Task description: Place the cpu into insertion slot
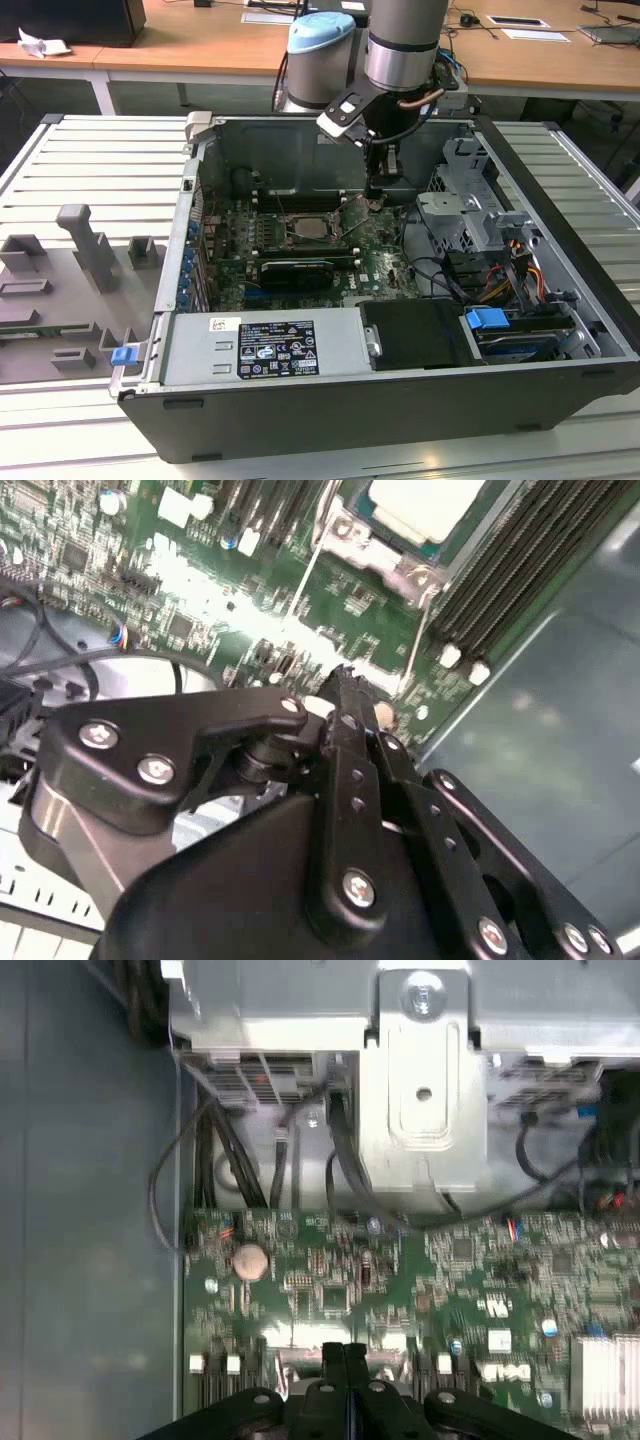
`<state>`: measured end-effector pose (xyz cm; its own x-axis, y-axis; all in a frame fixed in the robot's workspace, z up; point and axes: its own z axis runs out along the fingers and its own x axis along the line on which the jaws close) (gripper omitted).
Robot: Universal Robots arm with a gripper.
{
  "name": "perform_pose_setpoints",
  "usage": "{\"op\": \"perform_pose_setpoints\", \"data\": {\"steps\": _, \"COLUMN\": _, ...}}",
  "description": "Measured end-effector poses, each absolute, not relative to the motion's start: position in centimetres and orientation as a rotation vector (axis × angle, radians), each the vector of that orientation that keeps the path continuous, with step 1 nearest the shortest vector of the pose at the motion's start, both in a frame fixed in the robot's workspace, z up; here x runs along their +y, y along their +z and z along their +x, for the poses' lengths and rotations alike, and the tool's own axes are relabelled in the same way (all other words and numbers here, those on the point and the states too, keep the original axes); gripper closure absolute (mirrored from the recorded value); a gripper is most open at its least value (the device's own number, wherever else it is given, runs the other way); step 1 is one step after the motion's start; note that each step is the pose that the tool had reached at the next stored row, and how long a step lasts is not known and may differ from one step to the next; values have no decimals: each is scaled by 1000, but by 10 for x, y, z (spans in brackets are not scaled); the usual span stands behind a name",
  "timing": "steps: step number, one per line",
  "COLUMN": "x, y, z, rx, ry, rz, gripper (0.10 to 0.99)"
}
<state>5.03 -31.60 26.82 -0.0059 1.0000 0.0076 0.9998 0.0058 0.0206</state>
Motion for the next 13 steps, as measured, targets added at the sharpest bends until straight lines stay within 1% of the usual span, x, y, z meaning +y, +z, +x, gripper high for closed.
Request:
{"op": "perform_pose_setpoints", "data": {"steps": 7, "x": -317, "y": 252, "z": 64, "rx": 2240, "ry": 31, "rz": 2190, "gripper": 980}}
{"op": "perform_pose_setpoints", "data": {"steps": 13, "x": -318, "y": 250, "z": 62, "rx": 2240, "ry": 30, "rz": 2191, "gripper": 980}}
